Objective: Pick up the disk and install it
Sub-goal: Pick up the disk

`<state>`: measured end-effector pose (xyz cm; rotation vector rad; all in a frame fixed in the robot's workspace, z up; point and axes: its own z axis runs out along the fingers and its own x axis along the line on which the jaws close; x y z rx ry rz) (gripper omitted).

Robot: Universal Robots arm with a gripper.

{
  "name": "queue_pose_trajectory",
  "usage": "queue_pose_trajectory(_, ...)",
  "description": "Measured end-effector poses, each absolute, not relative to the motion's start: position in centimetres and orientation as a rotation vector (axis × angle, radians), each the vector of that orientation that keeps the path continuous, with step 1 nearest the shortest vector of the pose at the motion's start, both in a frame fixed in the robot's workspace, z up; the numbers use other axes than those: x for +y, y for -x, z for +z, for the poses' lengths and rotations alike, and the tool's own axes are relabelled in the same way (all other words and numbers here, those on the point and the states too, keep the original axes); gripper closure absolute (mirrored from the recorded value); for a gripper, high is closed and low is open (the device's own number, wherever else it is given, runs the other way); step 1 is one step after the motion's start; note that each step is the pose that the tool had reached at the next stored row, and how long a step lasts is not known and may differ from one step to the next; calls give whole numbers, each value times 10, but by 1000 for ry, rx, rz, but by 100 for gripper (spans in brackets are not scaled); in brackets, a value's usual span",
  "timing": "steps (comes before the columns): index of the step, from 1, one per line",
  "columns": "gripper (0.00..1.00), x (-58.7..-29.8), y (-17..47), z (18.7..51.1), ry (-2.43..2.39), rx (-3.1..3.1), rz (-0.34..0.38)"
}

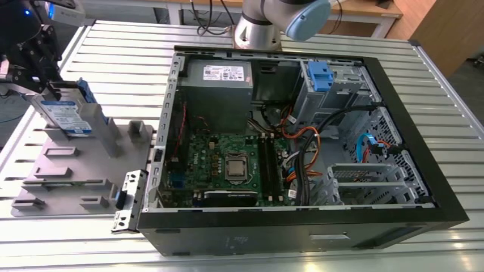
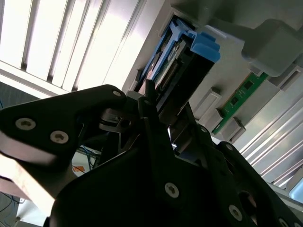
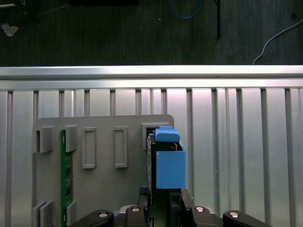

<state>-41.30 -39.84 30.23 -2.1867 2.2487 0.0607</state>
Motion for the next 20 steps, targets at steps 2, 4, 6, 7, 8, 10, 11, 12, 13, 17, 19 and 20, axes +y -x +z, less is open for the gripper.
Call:
queue_pose_trajectory(2,65,-398,413,302,2187,2249,61)
queue_pose_trajectory(4,65,-399,413,302,2187,2249,61)
queue_pose_trajectory(6,65,-399,413,302,2187,2249,61)
queue_pose_trajectory(7,65,-399,413,302,2187,2249,61)
queue_pose_trajectory(8,65,-399,413,302,2187,2249,61)
queue_pose_trajectory(10,65,-399,413,302,2187,2249,61)
queue_pose_trajectory(11,65,-399,413,302,2187,2249,61)
queue_pose_trajectory(12,65,-399,413,302,2187,2249,61)
queue_pose_trajectory(13,65,-399,413,303,2187,2249,61)
queue_pose_trajectory(17,65,-399,413,308,2187,2249,61)
queue_pose_trajectory(19,65,-399,413,309,2187,2249,61)
queue_pose_trajectory(20,65,-399,413,309,2186,2248,61)
